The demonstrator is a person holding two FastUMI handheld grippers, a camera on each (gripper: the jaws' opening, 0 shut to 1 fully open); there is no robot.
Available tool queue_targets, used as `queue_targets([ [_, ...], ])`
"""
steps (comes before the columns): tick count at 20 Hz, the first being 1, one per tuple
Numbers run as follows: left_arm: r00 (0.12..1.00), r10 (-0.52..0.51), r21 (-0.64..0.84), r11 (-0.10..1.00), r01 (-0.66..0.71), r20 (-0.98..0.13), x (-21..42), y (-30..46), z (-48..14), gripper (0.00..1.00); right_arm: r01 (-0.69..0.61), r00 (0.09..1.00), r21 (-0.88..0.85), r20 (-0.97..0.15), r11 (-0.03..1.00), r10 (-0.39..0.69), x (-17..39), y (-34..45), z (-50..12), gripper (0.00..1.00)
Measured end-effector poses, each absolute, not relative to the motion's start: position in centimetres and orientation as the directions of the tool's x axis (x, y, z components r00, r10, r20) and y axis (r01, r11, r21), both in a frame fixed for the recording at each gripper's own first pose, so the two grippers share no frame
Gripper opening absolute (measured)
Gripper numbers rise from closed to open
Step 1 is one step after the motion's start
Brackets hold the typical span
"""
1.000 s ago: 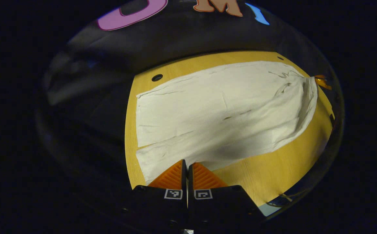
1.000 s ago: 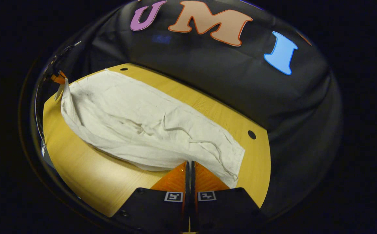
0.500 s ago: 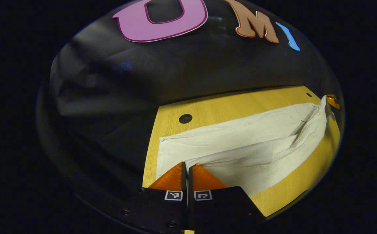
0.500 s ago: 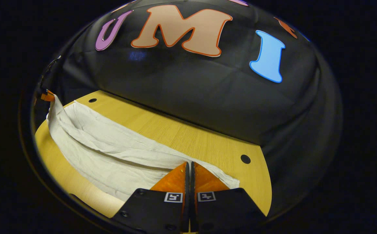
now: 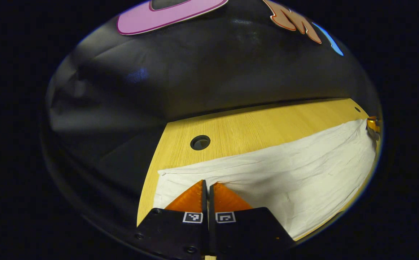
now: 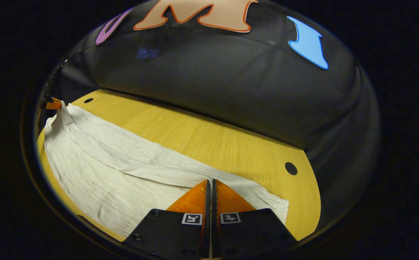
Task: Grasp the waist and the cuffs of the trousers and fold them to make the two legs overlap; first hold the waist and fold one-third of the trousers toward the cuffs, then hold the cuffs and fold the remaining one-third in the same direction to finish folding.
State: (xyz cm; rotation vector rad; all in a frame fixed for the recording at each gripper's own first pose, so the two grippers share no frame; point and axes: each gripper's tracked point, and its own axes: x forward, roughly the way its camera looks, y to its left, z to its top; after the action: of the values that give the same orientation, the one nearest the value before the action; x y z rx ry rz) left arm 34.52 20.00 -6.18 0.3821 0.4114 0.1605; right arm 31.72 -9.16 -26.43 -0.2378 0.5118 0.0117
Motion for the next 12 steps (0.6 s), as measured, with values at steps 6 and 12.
queue_targets([
  [6, 0.908, 0.240, 0.295, 0.946, -0.138, -0.343, 33.9, 19.5, -6.4, 0.74, -0.126, 0.853, -0.085, -0.518, 0.988, 0.064, 31.0, -7.2, -26.5, 0.99],
  [12, 0.963, 0.119, 0.146, 0.986, -0.085, -0.243, 31.5, 14.7, -1.6, 0.97, -0.078, 0.890, -0.081, -0.454, 0.994, 0.033, 27.3, -9.4, -21.0, 0.99],
])
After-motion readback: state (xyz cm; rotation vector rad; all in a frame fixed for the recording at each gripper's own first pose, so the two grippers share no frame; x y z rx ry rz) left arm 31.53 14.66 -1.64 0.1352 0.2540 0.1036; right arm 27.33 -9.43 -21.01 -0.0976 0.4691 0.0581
